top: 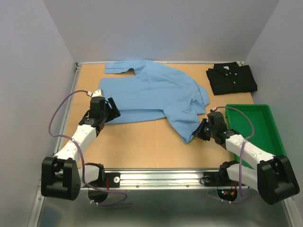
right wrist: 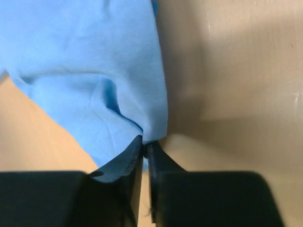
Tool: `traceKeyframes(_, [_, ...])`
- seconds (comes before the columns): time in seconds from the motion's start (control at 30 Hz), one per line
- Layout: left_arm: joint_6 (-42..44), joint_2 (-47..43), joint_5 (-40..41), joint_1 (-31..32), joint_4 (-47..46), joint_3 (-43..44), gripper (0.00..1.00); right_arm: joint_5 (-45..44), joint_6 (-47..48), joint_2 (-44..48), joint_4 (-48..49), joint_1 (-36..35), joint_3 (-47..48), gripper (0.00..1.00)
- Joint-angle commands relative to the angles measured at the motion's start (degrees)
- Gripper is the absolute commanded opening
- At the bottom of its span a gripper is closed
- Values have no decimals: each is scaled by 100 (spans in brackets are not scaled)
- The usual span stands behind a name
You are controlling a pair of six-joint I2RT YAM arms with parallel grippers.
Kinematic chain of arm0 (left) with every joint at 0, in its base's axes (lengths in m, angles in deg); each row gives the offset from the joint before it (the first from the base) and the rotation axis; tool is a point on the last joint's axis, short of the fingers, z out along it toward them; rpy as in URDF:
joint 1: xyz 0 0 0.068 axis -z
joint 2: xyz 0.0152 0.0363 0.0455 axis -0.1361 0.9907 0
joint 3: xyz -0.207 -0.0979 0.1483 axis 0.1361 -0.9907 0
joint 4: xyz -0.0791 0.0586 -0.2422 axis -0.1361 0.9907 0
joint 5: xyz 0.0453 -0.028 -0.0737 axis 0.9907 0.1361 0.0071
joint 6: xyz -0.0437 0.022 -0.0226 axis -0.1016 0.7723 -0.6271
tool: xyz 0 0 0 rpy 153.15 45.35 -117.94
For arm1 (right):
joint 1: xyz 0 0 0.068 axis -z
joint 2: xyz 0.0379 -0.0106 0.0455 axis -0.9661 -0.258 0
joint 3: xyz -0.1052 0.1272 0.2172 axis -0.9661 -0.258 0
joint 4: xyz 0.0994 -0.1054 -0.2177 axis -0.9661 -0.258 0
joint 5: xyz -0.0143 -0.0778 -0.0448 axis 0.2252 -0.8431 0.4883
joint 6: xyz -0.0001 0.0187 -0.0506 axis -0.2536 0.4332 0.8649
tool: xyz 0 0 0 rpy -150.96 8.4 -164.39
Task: Fold and stack the long sleeve shirts
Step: Fold the shirt
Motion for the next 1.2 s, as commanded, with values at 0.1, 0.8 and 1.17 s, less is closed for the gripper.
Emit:
traceKeyframes(0.1, [104, -169, 90, 118, -228, -25, 79, 95, 405, 662, 440, 22, 856, 1])
traceKeyframes(0.8, [131, -72, 72, 197, -245, 10, 79, 552, 1407, -4452, -281, -162, 6666, 27])
traceKeyframes(1.17, [245, -221, -68, 372, -350, -43, 80, -608, 2163, -3496, -782, -101, 6170, 86])
